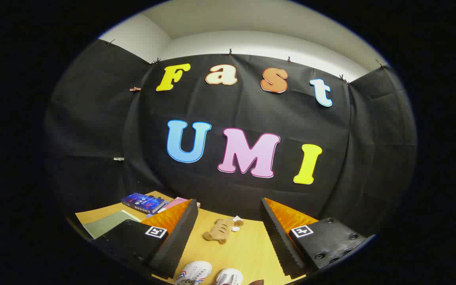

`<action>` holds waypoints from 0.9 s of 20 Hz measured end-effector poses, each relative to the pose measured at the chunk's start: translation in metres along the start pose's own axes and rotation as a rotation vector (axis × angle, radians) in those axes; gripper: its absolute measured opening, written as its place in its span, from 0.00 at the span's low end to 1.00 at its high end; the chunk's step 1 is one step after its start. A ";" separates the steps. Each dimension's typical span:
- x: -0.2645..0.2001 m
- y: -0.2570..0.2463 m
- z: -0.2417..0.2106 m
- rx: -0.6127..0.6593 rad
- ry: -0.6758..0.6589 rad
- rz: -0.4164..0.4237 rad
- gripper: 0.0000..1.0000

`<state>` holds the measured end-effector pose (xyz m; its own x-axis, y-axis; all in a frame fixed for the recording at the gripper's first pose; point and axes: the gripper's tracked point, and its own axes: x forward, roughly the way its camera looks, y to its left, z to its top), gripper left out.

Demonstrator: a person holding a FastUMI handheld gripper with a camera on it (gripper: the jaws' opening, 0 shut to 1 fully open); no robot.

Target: Open the storage box then place both shoes into the box .Put the left shoe in first, then the right shoe, with the right side of both shoes facing outward in a uniform manner.

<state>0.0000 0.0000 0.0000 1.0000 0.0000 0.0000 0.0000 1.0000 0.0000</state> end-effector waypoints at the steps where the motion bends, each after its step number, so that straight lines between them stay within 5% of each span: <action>1: 0.000 -0.002 -0.003 0.014 0.006 -0.003 0.97; 6: 0.003 -0.011 -0.013 0.087 0.036 -0.022 0.97; 18: 0.002 -0.001 -0.014 0.035 0.025 0.019 0.97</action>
<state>0.0025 -0.0009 -0.0142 0.9995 0.0192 -0.0249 -0.0183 0.9992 0.0357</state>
